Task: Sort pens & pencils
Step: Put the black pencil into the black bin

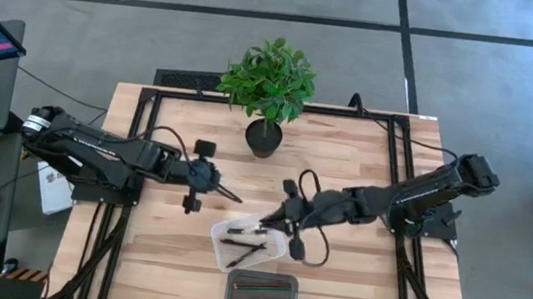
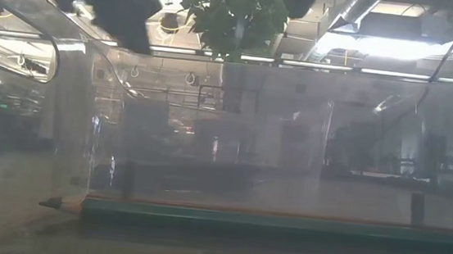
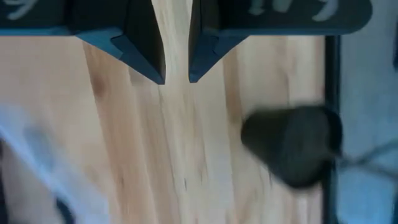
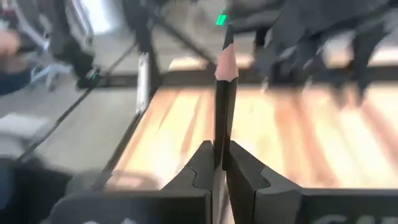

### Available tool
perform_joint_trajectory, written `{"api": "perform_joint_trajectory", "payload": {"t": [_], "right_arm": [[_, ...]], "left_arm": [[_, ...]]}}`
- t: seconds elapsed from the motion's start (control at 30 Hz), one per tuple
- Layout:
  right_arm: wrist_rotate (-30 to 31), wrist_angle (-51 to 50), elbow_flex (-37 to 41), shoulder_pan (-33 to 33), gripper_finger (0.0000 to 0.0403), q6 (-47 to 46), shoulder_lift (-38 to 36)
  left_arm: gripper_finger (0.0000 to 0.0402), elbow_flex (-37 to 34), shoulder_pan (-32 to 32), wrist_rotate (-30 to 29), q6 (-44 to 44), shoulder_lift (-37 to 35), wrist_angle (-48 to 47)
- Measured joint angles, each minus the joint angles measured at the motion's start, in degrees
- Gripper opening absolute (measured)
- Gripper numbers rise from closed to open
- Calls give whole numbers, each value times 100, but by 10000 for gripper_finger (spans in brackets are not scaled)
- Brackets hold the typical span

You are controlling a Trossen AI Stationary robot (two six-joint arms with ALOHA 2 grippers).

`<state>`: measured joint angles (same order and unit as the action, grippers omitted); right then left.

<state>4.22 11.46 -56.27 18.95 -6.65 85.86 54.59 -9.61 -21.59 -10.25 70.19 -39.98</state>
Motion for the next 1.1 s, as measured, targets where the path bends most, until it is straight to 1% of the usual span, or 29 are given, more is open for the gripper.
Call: {"api": "perform_joint_trajectory", "payload": {"t": [0.1,0.2,0.27,0.33,0.4,0.43,0.47,0.53,0.63,0.77,0.83,0.97,1.1], "right_arm": [[-128,-972,-552,315,41,-353,5],[-150,-2207,-1208,624,41,-538,84],[-135,-2979,-1578,779,41,-899,103],[-135,-3241,-1909,851,41,-1349,238],[-144,-3725,-2094,925,41,-1684,362],[-195,-3776,-2232,945,41,-1816,509],[-323,-3738,-2385,945,41,-1923,669],[-638,-3980,-2637,947,41,-2134,960],[-1135,-4226,-3187,968,41,-2330,1554],[-1396,-4977,-4119,1063,41,-2472,2288],[-1477,-5451,-4579,1107,41,-2571,2596],[-1604,-5933,-5363,1143,41,-2641,3139],[-1632,-6221,-5773,1142,41,-2653,3528]], "left_arm": [[63,0,-4,-32,416,0,-553],[63,0,-4,2,665,0,-786],[64,0,-4,9,722,0,-851],[64,0,-4,9,761,0,-917],[64,0,-4,9,756,0,-932],[64,0,-4,8,752,0,-961],[64,0,-4,9,752,0,-1008],[64,0,-4,7,755,0,-1129],[64,0,-4,22,822,3,-1369],[64,0,-4,31,1120,4,-1724],[64,0,-4,34,1293,4,-1892],[64,0,-4,36,1581,4,-2209],[64,0,-4,38,1703,4,-2440]]}}
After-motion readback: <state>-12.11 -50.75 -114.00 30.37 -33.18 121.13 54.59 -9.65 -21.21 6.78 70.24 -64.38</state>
